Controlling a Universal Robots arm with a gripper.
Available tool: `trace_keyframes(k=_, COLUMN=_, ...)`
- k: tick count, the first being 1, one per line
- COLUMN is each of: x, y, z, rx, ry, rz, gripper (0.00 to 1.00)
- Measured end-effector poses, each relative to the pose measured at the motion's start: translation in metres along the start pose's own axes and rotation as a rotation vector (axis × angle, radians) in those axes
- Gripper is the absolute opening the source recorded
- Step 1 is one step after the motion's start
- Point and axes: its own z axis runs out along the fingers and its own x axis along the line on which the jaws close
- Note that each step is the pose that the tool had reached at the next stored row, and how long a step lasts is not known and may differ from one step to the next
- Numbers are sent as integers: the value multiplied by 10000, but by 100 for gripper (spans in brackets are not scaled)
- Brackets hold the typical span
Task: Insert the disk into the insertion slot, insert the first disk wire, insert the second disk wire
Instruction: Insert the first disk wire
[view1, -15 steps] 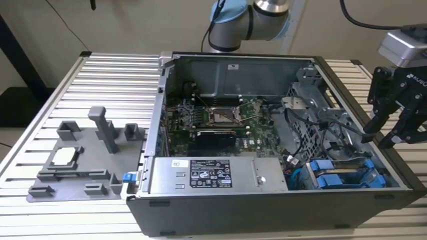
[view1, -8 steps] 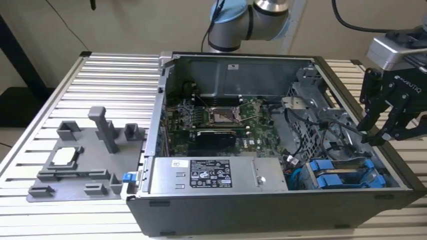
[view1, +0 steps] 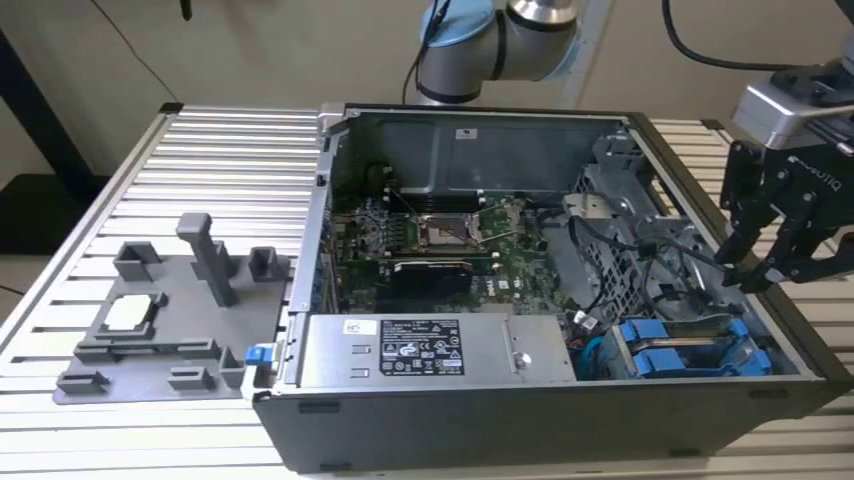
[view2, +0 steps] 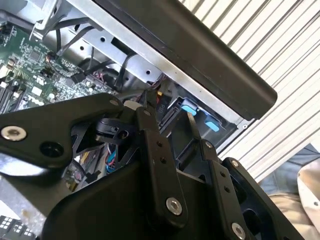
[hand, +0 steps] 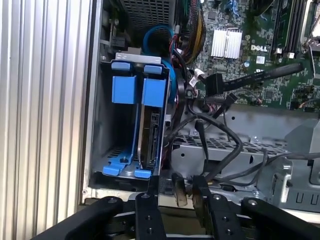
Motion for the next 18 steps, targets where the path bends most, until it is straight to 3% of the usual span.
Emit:
trace_keyframes(k=13, x=0, y=-6, z=10, rx=0, ry=2, rz=-32, gripper=39)
trace_keyframes(k=17, x=0, y=-6, z=10, rx=0, ry=3, rz=-32, gripper=20)
trace_keyframes(k=18, x=0, y=-6, z=10, rx=0, ry=3, rz=-32, gripper=19)
